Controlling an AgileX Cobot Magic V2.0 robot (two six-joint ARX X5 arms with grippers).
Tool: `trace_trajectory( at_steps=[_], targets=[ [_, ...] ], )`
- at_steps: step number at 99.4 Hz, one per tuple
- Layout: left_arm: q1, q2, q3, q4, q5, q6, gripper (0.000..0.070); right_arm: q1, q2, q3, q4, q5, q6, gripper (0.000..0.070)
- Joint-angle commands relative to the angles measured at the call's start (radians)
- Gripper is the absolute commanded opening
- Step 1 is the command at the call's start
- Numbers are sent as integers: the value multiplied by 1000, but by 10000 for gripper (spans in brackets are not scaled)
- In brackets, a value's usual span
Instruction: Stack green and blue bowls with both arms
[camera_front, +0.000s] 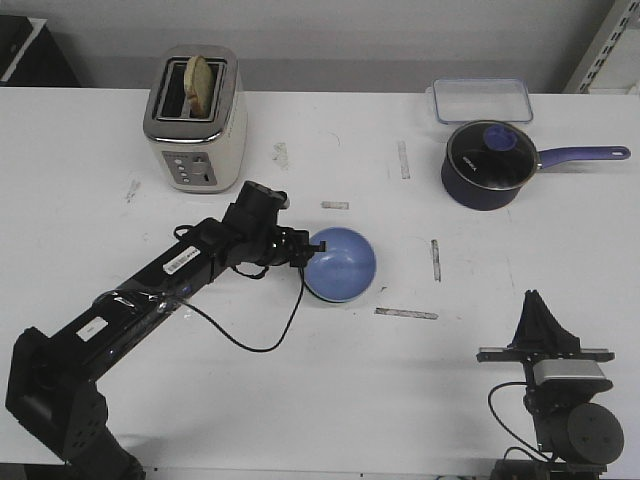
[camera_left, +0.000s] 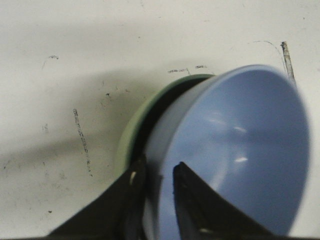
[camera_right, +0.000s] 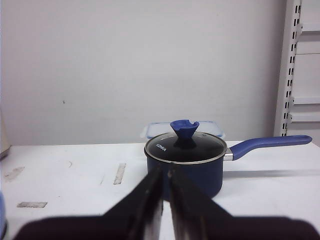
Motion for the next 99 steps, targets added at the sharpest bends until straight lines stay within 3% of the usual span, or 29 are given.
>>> trace_trajectory(
  at_steps=[1,51,67,90,99],
  targets=[
    [-7,11,25,-5,4,-3,292,-1,-2,3,10,0,-8,10],
    [-7,-96,25,-15,4,20,294,-1,-2,3,10,0,-8,10],
    [-6,-169,3,27,2,132,292,-1,-2,3,10,0,-8,10],
    [2,-327,-165,223,2,374,284,-1,-2,3,10,0,-8,10],
    [14,-401,-267,340,-9,430,281,-1,-2,3,10,0,-8,10]
  ],
)
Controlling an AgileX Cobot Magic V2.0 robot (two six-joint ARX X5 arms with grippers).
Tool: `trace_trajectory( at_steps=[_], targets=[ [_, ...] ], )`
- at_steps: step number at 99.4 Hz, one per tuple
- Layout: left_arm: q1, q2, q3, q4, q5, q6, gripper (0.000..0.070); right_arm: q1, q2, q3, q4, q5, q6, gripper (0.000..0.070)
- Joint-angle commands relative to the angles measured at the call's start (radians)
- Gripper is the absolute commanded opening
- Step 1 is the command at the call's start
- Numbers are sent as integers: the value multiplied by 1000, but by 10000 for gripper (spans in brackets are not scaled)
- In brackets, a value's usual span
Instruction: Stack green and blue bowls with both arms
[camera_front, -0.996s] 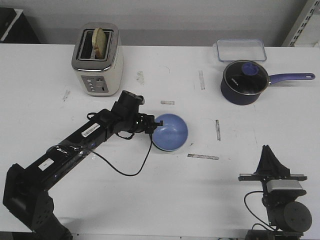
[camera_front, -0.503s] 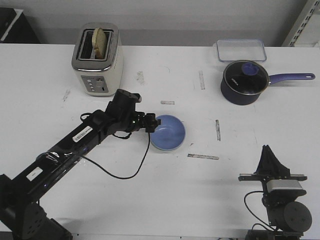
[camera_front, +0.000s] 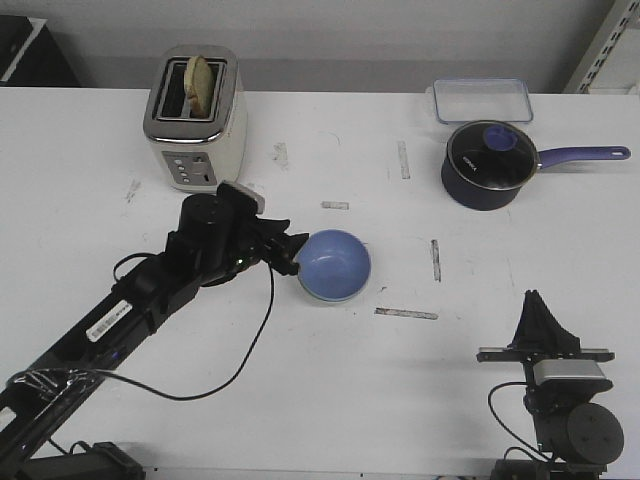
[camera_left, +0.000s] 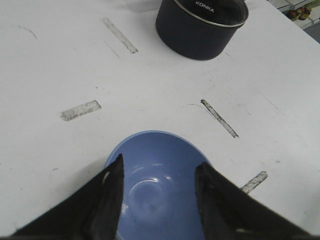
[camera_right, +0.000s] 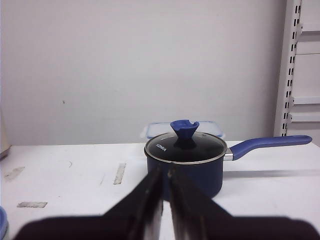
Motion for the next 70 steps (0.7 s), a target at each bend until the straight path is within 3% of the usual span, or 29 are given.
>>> trace_trajectory(
  at_steps=[1,11,24,41,70],
  targets=[
    [8,-37,-62,89,-11,110,281,-1,-2,3,10,0,-8,10],
    [26,-127,-189,230,-37,129,257,-1,-2,3,10,0,-8,10],
    [76,-252,-344,363,-98,128,4,-1,-2,3,10,0,-8,10],
    [161,-414,-507,439,-150,128,1,-1,-2,3,10,0,-8,10],
    [339,-697,-730,438,-166,128,1,-1,-2,3,10,0,-8,10]
  ],
)
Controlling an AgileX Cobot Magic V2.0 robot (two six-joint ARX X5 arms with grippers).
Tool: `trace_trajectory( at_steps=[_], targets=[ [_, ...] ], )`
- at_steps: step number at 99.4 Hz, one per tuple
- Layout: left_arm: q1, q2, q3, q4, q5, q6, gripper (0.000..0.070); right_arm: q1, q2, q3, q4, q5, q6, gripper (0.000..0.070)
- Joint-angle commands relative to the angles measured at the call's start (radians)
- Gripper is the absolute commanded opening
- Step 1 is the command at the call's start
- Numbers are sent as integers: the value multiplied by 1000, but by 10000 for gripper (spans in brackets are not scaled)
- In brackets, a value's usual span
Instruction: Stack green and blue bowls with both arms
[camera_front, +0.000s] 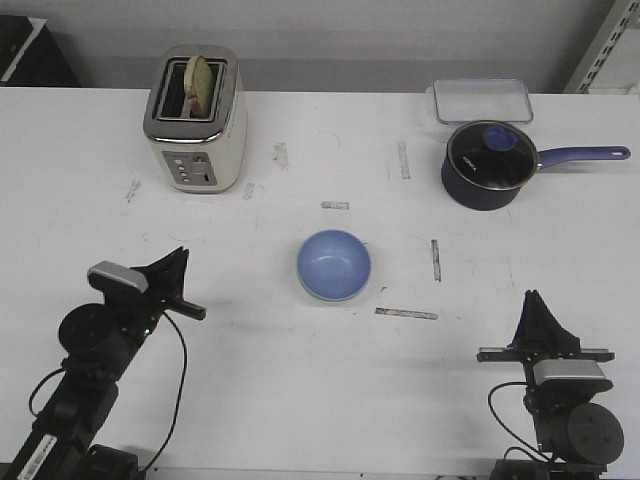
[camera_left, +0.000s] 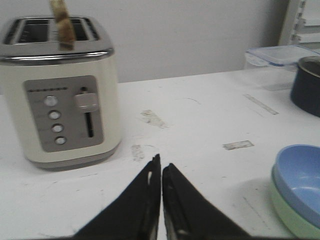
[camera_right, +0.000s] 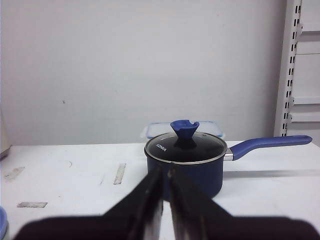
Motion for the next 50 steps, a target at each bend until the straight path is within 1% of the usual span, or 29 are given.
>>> trace_trajectory(
  at_steps=[1,23,40,50],
  targets=[
    [30,-55,-37,11,-3,8,1,-1,-2,3,10,0,-8,10],
    [133,-272,-159,-32,-59,7,1,-1,-2,3,10,0,-8,10],
    [163,-402,-170,-174,-59,7,1,-1,-2,3,10,0,-8,10],
    [163,-467,-170,-204,-58,7,1,-1,-2,3,10,0,-8,10]
  ],
)
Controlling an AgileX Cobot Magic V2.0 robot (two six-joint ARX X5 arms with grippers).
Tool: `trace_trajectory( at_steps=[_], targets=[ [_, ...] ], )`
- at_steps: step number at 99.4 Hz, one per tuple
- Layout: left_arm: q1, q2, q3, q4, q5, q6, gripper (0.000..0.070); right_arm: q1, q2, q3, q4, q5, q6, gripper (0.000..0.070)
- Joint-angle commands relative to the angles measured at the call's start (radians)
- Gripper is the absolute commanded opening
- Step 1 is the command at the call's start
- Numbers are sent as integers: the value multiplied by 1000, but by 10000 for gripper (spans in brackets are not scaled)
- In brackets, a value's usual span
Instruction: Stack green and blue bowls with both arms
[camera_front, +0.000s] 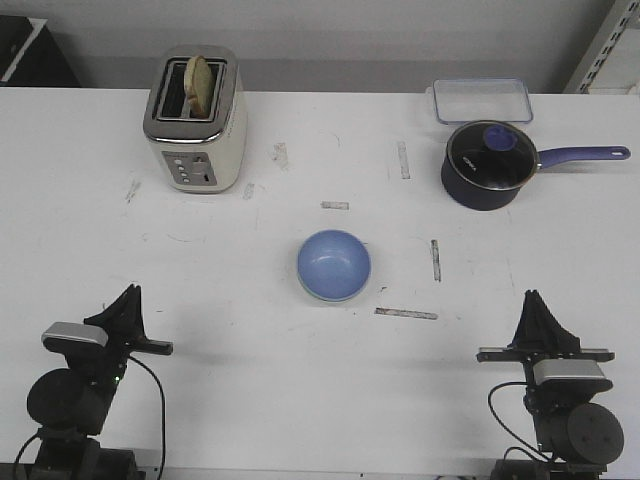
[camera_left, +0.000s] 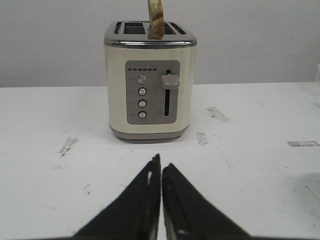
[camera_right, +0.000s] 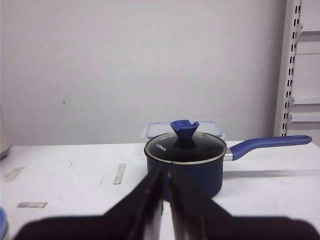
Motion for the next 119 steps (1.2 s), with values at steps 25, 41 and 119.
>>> trace_trajectory(
  at_steps=[25,41,119],
  targets=[
    [1,-145,8,12,-3,4,1,-1,-2,3,10,0,-8,10],
    [1,-156,8,8,-3,5,1,-1,-2,3,10,0,-8,10],
    [0,-201,-203,69,-71,47,1,-1,-2,3,10,0,-8,10]
  ],
)
